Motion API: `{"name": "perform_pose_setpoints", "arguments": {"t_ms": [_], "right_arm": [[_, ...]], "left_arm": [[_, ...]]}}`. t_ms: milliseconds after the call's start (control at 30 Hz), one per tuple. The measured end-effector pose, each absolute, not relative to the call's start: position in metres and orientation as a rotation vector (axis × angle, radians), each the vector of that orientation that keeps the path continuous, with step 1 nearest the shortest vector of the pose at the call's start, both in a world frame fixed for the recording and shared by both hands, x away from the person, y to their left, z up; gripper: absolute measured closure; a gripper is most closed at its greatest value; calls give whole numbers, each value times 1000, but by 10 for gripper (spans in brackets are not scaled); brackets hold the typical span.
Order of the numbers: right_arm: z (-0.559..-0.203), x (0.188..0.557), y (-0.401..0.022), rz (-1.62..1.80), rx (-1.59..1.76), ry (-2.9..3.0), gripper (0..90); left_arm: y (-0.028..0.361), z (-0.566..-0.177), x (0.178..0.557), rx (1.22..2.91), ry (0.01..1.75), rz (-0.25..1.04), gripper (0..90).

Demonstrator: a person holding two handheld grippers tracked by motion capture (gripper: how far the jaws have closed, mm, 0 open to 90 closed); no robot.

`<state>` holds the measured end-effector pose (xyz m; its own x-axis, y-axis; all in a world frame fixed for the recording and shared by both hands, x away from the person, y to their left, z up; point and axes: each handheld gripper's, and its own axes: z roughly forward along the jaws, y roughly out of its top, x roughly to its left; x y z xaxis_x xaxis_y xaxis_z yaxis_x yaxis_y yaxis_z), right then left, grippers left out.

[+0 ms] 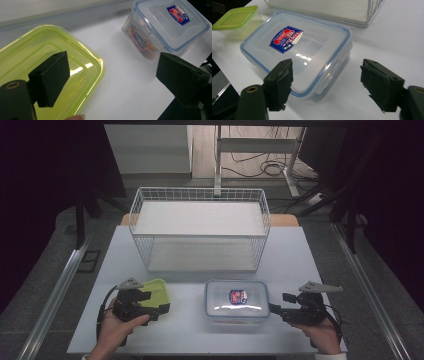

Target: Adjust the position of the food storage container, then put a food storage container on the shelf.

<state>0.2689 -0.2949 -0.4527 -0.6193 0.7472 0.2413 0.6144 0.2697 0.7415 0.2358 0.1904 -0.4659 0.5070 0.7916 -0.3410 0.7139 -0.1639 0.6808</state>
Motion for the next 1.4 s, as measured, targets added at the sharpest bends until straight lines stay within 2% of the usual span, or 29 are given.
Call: {"name": "perform_pose_setpoints", "arguments": {"t_ms": [167,600,1400], "right_arm": [[-454,269,-295,1284,1292,2373,219],[-454,272,-303,1302,1341,2350,215],[-457,275,-301,1268,1374,2355,218]], "left_arm": [[183,-464,235,1916,1227,104,108],[166,-461,245,1895,1231,66,82],[93,-475,281,1881,1227,-187,63]]}}
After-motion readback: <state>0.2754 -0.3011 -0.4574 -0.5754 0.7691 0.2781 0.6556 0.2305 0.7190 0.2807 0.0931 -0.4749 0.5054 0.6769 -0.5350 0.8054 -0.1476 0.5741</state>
